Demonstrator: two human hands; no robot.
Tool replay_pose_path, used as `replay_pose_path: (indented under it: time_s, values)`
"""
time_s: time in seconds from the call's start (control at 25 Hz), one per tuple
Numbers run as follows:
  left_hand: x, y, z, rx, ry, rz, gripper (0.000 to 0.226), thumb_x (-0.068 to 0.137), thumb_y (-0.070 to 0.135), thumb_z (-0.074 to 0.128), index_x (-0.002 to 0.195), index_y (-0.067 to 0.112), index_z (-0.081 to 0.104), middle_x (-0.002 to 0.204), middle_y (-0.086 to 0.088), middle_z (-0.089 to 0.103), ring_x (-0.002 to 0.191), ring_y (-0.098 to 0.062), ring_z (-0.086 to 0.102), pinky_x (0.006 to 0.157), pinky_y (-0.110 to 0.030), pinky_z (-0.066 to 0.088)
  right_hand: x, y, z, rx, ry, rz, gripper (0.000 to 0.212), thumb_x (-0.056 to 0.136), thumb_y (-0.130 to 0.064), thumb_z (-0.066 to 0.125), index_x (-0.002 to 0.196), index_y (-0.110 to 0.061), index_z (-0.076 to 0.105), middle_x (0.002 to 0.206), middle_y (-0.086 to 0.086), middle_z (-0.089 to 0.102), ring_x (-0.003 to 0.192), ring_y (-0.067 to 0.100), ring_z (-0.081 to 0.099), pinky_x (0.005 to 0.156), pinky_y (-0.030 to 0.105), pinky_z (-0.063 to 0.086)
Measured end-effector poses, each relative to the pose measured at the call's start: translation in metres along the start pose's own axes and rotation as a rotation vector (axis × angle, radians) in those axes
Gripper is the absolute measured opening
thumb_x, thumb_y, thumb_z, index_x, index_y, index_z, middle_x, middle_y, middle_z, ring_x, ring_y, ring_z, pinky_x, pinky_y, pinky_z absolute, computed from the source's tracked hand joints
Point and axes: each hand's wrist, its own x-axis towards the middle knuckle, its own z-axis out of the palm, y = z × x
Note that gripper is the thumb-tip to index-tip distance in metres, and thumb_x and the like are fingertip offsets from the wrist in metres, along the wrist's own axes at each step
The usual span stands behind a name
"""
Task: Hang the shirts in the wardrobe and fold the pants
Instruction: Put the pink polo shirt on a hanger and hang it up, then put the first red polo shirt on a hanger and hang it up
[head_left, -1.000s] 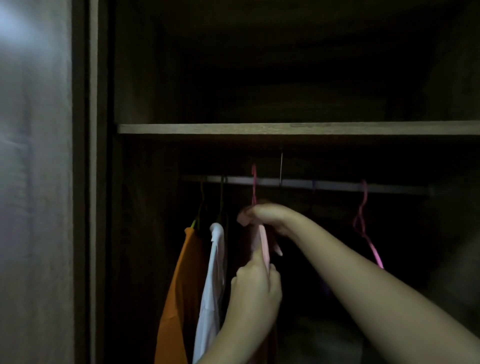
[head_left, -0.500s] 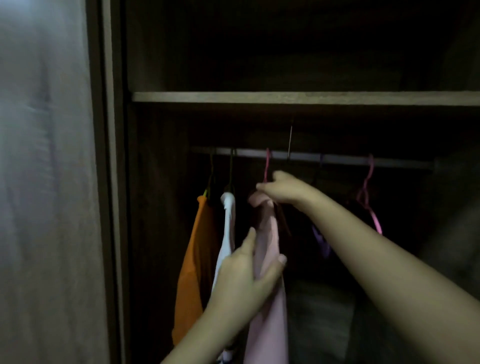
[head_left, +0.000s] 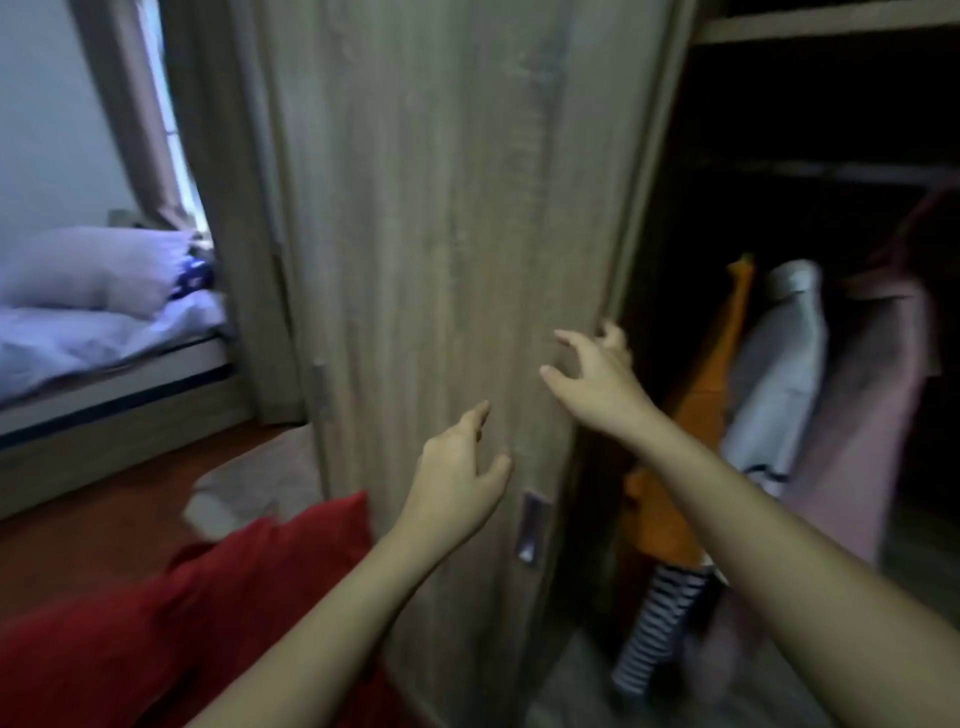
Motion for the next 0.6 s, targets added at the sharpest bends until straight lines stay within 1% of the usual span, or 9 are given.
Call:
replay_pose_path:
  time_s: [0.04, 0.08, 0.16, 0.2, 0.28, 0.32, 0.44, 0.52, 0.6]
  values:
    - [-0.006, -0.032, -0.017, 0.075, 0.009, -0.042, 0.057, 0.087, 0.022, 0.059, 0.139, 0.009, 0.041, 0.135, -0.009, 0.055, 0.124, -0.021, 0.051, 0.102, -0.029, 0.041, -0.003, -0.012, 0.024, -0.020, 0.067, -0.005, 0.054, 0.087, -0.028, 0.057, 0.138, -0.019, 0.042, 0.152, 0.029, 0.003, 0.140, 0.043, 0.011, 0.113, 0.037, 0.017]
    - [-0.015, -0.064, -0.034, 0.148, -0.002, -0.091, 0.057, 0.087, 0.023, 0.058, 0.139, 0.008, 0.041, 0.136, -0.010, 0.054, 0.125, -0.022, 0.050, 0.102, -0.029, 0.039, -0.006, -0.020, 0.045, -0.027, 0.179, -0.031, 0.054, 0.085, -0.025, 0.059, 0.136, -0.017, 0.044, 0.150, 0.034, 0.000, 0.139, 0.047, 0.009, 0.113, 0.037, 0.016]
    - [-0.033, -0.119, -0.060, 0.273, -0.058, -0.181, 0.057, 0.089, 0.025, 0.056, 0.140, 0.007, 0.039, 0.137, -0.012, 0.052, 0.126, -0.025, 0.048, 0.101, -0.028, 0.034, -0.009, -0.027, 0.076, 0.005, 0.368, -0.113, 0.053, 0.080, -0.017, 0.061, 0.130, -0.009, 0.048, 0.149, 0.033, 0.007, 0.136, 0.048, 0.016, 0.111, 0.040, 0.016]
    - [-0.045, -0.147, -0.073, 0.332, -0.082, -0.233, 0.056, 0.090, 0.027, 0.054, 0.140, 0.007, 0.037, 0.138, -0.012, 0.050, 0.126, -0.026, 0.047, 0.101, -0.029, 0.033, -0.012, -0.034, 0.096, 0.028, 0.372, -0.164, 0.053, 0.078, -0.015, 0.062, 0.129, -0.007, 0.049, 0.150, 0.030, 0.011, 0.135, 0.047, 0.020, 0.111, 0.041, 0.017]
    - [-0.065, -0.195, -0.095, 0.430, -0.093, -0.315, 0.056, 0.092, 0.029, 0.051, 0.141, 0.008, 0.033, 0.141, -0.013, 0.046, 0.128, -0.028, 0.044, 0.103, -0.032, 0.033, -0.021, -0.051, 0.139, 0.053, 0.244, -0.249, 0.052, 0.078, -0.014, 0.064, 0.127, -0.006, 0.050, 0.150, 0.028, 0.015, 0.132, 0.047, 0.024, 0.109, 0.043, 0.021]
    - [-0.072, -0.215, -0.105, 0.474, -0.084, -0.342, 0.057, 0.093, 0.030, 0.050, 0.143, 0.008, 0.031, 0.145, -0.013, 0.041, 0.133, -0.027, 0.039, 0.106, -0.033, 0.031, -0.026, -0.062, 0.164, 0.078, 0.167, -0.278, 0.051, 0.078, -0.014, 0.063, 0.126, -0.006, 0.050, 0.150, 0.028, 0.016, 0.133, 0.047, 0.024, 0.110, 0.042, 0.020]
    - [-0.092, -0.258, -0.131, 0.605, -0.071, -0.414, 0.067, 0.095, 0.044, 0.042, 0.148, 0.010, 0.020, 0.156, -0.008, 0.021, 0.145, -0.024, 0.014, 0.115, -0.040, 0.019, -0.046, -0.091, 0.231, 0.131, -0.069, -0.366, 0.052, 0.081, -0.018, 0.057, 0.130, -0.006, 0.047, 0.152, 0.025, 0.013, 0.139, 0.040, 0.017, 0.111, 0.033, 0.012]
    - [-0.108, -0.280, -0.143, 0.683, -0.092, -0.481, 0.079, 0.090, 0.063, 0.027, 0.150, 0.013, 0.016, 0.158, -0.004, 0.013, 0.146, -0.021, 0.005, 0.116, -0.044, 0.012, -0.055, -0.104, 0.270, 0.102, -0.182, -0.413, 0.054, 0.084, -0.023, 0.057, 0.134, -0.008, 0.042, 0.152, 0.021, 0.016, 0.139, 0.036, 0.019, 0.113, 0.035, 0.017]
    - [-0.128, -0.297, -0.151, 0.768, -0.149, -0.510, 0.097, 0.078, 0.078, 0.003, 0.150, 0.015, 0.012, 0.159, -0.001, 0.007, 0.146, -0.018, -0.004, 0.116, -0.044, 0.005, -0.062, -0.116, 0.307, 0.057, -0.297, -0.443, 0.059, 0.088, -0.034, 0.053, 0.138, -0.009, 0.035, 0.151, 0.018, 0.022, 0.138, 0.032, 0.022, 0.112, 0.035, 0.022]
